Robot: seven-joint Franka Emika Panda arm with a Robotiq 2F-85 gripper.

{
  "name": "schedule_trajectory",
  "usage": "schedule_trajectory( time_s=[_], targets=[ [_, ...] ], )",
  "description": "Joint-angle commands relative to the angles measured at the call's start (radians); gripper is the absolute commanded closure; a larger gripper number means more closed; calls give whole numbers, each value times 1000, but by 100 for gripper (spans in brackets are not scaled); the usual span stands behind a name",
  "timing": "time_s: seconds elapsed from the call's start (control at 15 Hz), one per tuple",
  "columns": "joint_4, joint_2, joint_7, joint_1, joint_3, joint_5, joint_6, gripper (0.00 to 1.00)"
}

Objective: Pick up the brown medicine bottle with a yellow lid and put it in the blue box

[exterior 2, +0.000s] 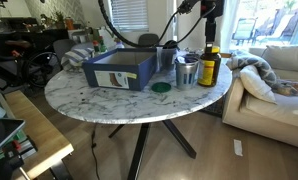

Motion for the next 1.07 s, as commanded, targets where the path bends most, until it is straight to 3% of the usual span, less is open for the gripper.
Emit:
schedule_trajectory(
  time_s=[0.0, 0.27, 0.33, 0.4, 0.73, 1.0],
  targets=[
    [106, 67, 56, -14, 6, -26, -46, 0],
    [157, 103, 100, -10, -3, -58, -62, 0],
    [169, 112, 110, -10, -4, -66, -62, 8],
    [182, 120, 120, -11, -5, -74, -62, 27],
    [243, 150, 145, -18, -3, -105, -91, 63],
    [233, 118, 114, -11, -12, -105, -107, 63]
  ],
)
